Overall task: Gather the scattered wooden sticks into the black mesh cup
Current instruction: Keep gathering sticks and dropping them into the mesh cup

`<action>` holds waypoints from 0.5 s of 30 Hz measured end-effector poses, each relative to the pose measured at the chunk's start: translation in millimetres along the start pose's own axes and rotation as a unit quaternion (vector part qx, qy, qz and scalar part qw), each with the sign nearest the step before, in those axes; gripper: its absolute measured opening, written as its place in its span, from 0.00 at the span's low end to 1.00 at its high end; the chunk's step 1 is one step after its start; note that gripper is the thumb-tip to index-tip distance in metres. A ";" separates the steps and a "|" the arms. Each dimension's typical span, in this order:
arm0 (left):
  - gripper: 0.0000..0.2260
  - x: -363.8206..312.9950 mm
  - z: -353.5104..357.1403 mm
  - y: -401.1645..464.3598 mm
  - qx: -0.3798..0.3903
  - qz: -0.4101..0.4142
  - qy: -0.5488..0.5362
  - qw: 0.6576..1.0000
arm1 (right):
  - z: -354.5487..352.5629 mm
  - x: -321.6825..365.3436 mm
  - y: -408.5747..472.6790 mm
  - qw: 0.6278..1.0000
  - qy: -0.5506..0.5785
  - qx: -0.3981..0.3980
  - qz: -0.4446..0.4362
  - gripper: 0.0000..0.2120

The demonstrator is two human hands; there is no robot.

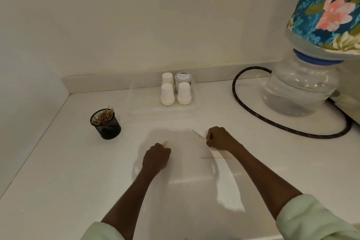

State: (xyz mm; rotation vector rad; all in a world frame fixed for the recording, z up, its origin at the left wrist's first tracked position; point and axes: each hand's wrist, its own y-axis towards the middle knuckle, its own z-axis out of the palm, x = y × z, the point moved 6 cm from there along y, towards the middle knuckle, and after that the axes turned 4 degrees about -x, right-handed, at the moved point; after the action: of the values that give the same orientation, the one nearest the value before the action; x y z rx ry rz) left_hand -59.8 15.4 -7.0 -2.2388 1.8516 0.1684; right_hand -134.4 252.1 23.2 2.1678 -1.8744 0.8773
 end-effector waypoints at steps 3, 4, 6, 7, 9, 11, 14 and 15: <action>0.11 -5.5 -3.6 7.8 0.004 -0.009 -0.065 0.998 | 10.2 -8.4 0.0 0.998 -0.055 0.012 -0.016 0.13; 0.13 -3.9 -4.3 9.4 0.016 -0.057 -0.147 0.987 | 15.0 -11.3 -0.7 0.998 -0.062 0.016 -0.022 0.14; 0.17 -3.8 1.5 10.7 0.054 -0.147 -0.333 0.930 | 21.7 -15.4 -4.4 0.996 -0.074 0.022 -0.036 0.14; 0.17 -8.1 3.5 8.6 0.072 -0.176 -0.417 0.889 | 24.3 -16.4 -6.8 0.995 -0.084 0.026 -0.048 0.13; 0.13 -15.6 8.7 5.2 0.112 -0.209 -0.527 0.816 | 29.4 -19.5 -10.9 0.991 -0.108 0.036 -0.065 0.12; 0.12 -22.0 9.8 0.6 0.149 -0.239 -0.594 0.753 | 31.3 -21.6 -15.6 0.989 -0.125 0.043 -0.070 0.12; 0.16 -27.2 11.9 -3.4 0.179 -0.265 -0.657 0.683 | 31.8 -21.6 -21.8 0.985 -0.129 0.073 -0.084 0.08; 0.17 -29.0 12.9 -3.6 0.180 -0.271 -0.680 0.657 | 31.3 -21.5 -23.6 0.984 -0.132 0.084 -0.088 0.09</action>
State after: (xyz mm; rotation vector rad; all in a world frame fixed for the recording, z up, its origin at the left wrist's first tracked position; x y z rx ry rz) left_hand -61.2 46.9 -12.4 -1.3888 0.3170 0.9326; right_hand -102.9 260.9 -7.3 2.6186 -1.7328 0.7703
